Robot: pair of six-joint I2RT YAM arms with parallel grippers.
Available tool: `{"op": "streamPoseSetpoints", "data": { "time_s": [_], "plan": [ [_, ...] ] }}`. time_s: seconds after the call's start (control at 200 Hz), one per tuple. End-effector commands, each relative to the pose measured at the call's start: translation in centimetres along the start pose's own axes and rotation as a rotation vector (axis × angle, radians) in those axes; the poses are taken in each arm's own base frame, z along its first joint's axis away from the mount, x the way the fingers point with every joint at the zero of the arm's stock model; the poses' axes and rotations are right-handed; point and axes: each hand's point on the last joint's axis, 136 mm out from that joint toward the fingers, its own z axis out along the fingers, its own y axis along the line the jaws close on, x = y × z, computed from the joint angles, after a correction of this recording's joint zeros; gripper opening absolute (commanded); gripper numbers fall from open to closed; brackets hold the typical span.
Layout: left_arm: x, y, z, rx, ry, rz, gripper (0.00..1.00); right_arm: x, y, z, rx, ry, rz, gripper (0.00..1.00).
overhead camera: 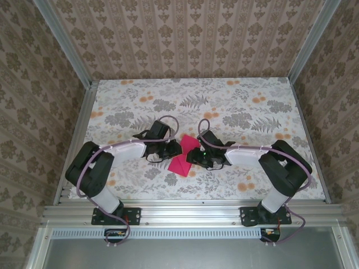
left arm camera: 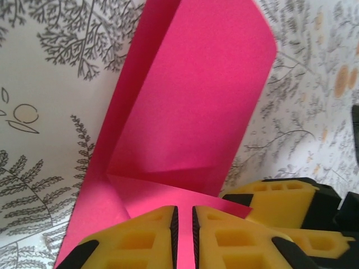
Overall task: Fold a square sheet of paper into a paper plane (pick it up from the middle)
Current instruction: Turn over the paper at the center of the table.
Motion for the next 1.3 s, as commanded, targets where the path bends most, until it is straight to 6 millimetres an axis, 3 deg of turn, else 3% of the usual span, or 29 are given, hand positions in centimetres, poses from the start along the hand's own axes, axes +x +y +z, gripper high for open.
{"op": "streamPoseSetpoints", "data": {
  "time_s": [0.0,0.315,0.66,1.15,1.295],
  "plan": [
    [-0.2,-0.7,0.4,0.013,0.018,0.027,0.17,-0.7,-0.3,0.5,0.016,-0.023,0.035,0.45],
    [0.4,0.4,1.9,-0.019,0.058,0.012,0.15,-1.0,0.1,1.1,-0.026,-0.032,0.066,0.39],
    [0.7,0.8,2.1,-0.031,0.062,0.011,0.16,-1.1,0.0,1.7,-0.056,-0.031,0.098,0.36],
    [0.4,0.5,2.0,-0.030,0.052,0.009,0.16,-0.9,1.4,2.3,-0.198,-0.031,0.084,0.25],
    [0.3,0.4,1.6,-0.030,0.038,0.005,0.16,-0.9,1.4,1.9,-0.210,-0.036,0.079,0.16]
  ]
}}
